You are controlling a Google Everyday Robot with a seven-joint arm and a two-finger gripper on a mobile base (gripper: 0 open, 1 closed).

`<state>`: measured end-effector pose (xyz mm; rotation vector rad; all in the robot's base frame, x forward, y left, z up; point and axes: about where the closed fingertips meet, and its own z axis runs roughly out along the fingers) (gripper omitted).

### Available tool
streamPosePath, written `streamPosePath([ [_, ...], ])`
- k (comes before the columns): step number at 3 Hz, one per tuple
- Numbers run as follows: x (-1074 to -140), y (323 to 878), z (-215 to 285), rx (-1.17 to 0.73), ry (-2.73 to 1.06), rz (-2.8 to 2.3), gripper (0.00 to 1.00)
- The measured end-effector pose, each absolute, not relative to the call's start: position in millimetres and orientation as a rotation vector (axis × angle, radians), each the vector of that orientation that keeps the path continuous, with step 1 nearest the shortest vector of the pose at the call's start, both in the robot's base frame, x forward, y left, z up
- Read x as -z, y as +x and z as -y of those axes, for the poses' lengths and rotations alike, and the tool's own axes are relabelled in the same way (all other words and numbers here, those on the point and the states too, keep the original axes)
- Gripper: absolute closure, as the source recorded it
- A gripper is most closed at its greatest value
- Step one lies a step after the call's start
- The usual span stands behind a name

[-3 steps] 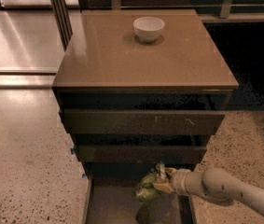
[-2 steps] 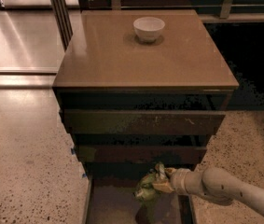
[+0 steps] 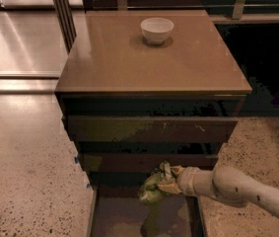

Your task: Pick green rice chip bag from bottom drawer and place on counter

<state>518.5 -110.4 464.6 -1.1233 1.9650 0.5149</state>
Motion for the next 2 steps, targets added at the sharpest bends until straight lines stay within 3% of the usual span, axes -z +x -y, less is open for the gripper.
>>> streamPosePath([
  [2, -608.2, 552.7, 85.1, -0.313, -1.270, -1.809, 1.00],
])
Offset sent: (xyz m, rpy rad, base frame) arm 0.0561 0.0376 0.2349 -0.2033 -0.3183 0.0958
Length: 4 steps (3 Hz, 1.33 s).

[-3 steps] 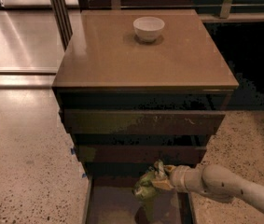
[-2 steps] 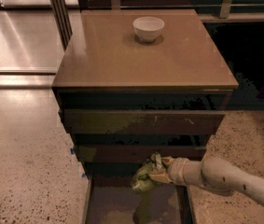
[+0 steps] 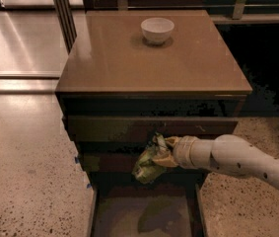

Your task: Pick green rice chip bag from bottom drawer and place on counter

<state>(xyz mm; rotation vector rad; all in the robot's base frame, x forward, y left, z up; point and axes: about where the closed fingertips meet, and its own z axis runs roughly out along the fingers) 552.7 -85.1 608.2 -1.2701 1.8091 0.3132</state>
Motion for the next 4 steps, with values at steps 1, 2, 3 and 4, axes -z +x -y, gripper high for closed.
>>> streamPosePath([
  [1, -668.4, 558.0, 73.6, -0.243, -1.304, -1.743, 1.00],
  [2, -700.9, 552.9, 65.5, -0.215, -1.317, -1.689, 1.00],
  [3, -700.9, 552.9, 65.5, -0.216, -1.317, -1.689, 1.00],
  [4, -733.0, 553.5, 60.2, -0.153, -1.338, -1.634, 1.00],
])
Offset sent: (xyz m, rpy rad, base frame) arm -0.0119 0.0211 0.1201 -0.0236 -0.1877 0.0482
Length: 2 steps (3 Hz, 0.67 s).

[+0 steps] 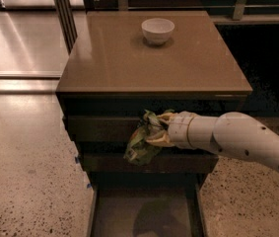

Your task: Pick green rice chip bag from bottom drawer and place on counter

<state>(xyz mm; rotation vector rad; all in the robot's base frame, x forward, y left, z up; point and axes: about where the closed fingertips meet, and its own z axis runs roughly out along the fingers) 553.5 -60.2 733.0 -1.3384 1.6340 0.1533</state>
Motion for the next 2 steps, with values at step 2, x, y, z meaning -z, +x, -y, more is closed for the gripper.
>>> streamPosePath([
  [2, -862.6, 552.3, 30.0, 0.033, -1.438, -1.431, 1.00],
])
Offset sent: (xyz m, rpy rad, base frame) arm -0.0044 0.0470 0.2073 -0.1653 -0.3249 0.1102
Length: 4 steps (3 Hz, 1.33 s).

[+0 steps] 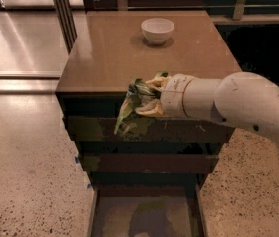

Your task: Pick green rice chip bag from bottom drawer and place on counter

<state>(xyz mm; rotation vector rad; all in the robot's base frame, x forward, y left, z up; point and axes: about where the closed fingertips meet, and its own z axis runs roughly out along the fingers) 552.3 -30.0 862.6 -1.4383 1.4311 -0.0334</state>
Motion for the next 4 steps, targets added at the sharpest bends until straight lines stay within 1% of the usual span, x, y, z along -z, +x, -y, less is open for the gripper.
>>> streamPosePath([
  [1, -906.2, 544.4, 18.6, 0.088, -1.471, -1.375, 1.00],
  [2, -940.9, 544.2, 18.5, 0.154, -1.447, -1.330, 1.00],
  [4, -996.2, 585.8, 21.3, 0.244, -1.371, -1.287, 1.00],
])
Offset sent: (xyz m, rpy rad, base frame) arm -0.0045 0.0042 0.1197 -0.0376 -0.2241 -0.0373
